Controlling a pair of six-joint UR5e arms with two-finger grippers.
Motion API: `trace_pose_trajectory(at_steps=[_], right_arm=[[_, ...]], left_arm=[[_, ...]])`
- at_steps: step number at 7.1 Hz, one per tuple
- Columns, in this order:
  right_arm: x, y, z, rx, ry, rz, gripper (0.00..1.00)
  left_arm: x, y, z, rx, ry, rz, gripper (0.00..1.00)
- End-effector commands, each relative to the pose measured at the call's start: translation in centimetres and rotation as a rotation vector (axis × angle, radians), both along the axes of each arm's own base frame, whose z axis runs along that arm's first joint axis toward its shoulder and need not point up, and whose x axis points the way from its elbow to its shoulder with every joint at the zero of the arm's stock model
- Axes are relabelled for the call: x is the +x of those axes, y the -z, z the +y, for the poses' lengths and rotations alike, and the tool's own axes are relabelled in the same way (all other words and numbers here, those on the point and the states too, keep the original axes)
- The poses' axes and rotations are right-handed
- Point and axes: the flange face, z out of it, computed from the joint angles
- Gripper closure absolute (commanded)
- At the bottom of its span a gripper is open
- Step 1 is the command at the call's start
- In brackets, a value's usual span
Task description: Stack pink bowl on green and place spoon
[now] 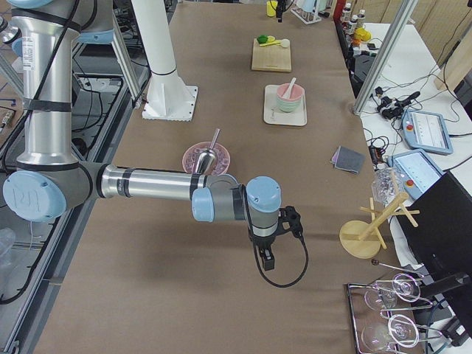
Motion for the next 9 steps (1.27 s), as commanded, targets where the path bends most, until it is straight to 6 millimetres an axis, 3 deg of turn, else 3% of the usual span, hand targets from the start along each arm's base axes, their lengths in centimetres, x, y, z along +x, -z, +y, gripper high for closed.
trace_pose_trajectory(at_steps=[1, 2, 3, 4, 5, 6, 7, 9], right_arm=[[0.3, 4.3, 1.0, -0.058, -0.004, -0.002, 0.00], [0.3, 4.0, 1.6, -0.066, -0.004, 0.010, 0.00], [0.3, 3.4, 2.1, -0.075, -0.003, 0.013, 0.00], [0.3, 2.7, 2.9, -0.095, -0.010, 0.010, 0.00], [0.2, 2.7, 2.9, -0.096, -0.011, 0.008, 0.00], [0.2, 2.9, 2.7, -0.092, -0.011, 0.008, 0.00], [0.2, 2.9, 2.8, -0.089, -0.006, 0.005, 0.00], [0.2, 3.2, 2.4, -0.097, -0.015, 0.000, 0.00]], left_arm=[[-12.0, -8.0, 2.2, -0.059, 0.018, 0.027, 0.02], [-13.3, -14.7, 3.0, -0.183, 0.047, 0.006, 0.02], [-14.1, -19.4, 2.4, -0.213, 0.063, -0.008, 0.02], [-16.4, -20.5, 2.7, -0.182, 0.111, 0.021, 0.02], [-17.5, -23.0, 3.4, -0.227, 0.105, 0.098, 0.02], [-19.1, -25.6, 5.9, -0.225, 0.049, 0.148, 0.02], [-21.5, -25.9, 7.3, -0.199, 0.047, 0.171, 0.02], [-22.1, -24.9, 11.1, -0.202, 0.062, 0.170, 0.02]])
